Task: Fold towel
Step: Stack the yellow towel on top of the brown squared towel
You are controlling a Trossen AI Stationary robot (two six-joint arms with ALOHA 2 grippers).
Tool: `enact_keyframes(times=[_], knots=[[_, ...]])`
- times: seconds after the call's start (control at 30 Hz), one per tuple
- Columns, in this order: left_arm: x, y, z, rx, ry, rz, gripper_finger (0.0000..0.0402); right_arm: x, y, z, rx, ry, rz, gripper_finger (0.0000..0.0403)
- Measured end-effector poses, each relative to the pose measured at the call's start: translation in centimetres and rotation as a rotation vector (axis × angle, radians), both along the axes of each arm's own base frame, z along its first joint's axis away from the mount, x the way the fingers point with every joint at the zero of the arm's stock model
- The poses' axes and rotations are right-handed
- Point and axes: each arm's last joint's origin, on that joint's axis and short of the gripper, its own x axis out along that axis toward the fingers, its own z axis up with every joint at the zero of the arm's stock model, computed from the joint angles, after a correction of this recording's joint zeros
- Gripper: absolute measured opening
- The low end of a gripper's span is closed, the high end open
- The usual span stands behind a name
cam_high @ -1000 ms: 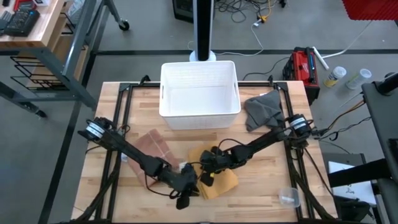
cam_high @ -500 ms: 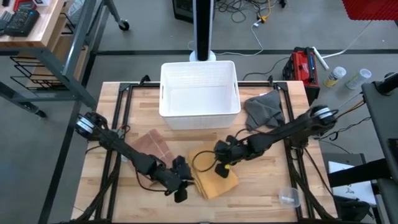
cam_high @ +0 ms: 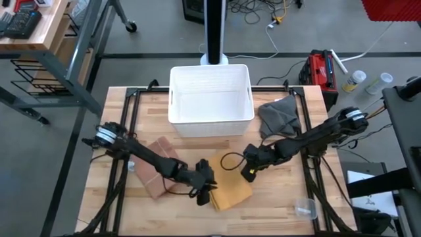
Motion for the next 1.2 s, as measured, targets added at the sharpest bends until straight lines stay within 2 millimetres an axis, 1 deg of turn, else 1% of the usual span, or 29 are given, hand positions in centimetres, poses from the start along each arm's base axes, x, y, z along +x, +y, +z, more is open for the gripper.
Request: enact_keyframes(times=[0.07, 0.13, 0.27, 0.4, 0.5, 0.6, 0.77, 0.87, 0.9, 0.93, 1.03, 1.13, 1.2], knots=[[0.1, -0.1, -1.5, -0.019, 0.051, -0.019, 0.0075, 0.3, 0.2, 0.0, 0.040, -0.022, 0.023, 0.0035], [-0.1, -0.1, -2.7, -0.039, 0.115, -0.002, 0.0075, 0.5, 0.1, 0.0, 0.072, -0.039, 0.039, 0.0058], [-0.5, -0.3, -4.0, -0.090, 0.228, 0.024, 0.0075, 1.2, 0.1, 0.4, 0.109, -0.115, 0.040, 0.0113], [-0.9, -1.2, -4.3, -0.090, 0.234, 0.005, 0.0075, 2.0, -0.2, 0.1, 0.139, -0.152, 0.018, 0.0169], [-1.1, -1.6, -4.3, -0.092, 0.236, -0.015, 0.0075, 2.7, -0.3, -0.9, 0.205, -0.142, 0.022, 0.0205], [-1.3, -1.9, -4.3, -0.090, 0.235, -0.020, 0.0075, 3.6, -0.1, -2.5, 0.307, -0.124, 0.041, 0.0233], [-1.3, -2.1, -4.3, -0.092, 0.229, -0.018, 0.0075, 5.5, 0.8, -5.3, 0.514, -0.180, 0.081, 0.0265], [-1.3, -2.2, -4.3, -0.096, 0.212, -0.026, 0.0075, 6.4, 1.0, -6.6, 0.629, -0.226, 0.059, 0.0274], [-1.3, -2.3, -4.3, -0.098, 0.207, -0.028, 0.0075, 7.1, 1.3, -6.4, 0.650, -0.286, 0.076, 0.0275], [-1.3, -2.3, -4.3, -0.095, 0.202, -0.024, 0.0075, 7.6, 1.5, -6.5, 0.644, -0.314, 0.089, 0.0275], [-1.3, -2.4, -4.3, -0.080, 0.182, -0.011, 0.0075, 8.1, 1.5, -6.4, 0.643, -0.328, 0.095, 0.0263], [-1.2, -2.4, -4.0, -0.080, 0.167, -0.009, 0.0075, 8.7, 1.7, -6.0, 0.612, -0.347, 0.123, 0.0227], [-1.3, -2.4, -3.5, -0.076, 0.153, -0.015, 0.0075, 9.0, 1.7, -5.9, 0.593, -0.353, 0.124, 0.0184]])
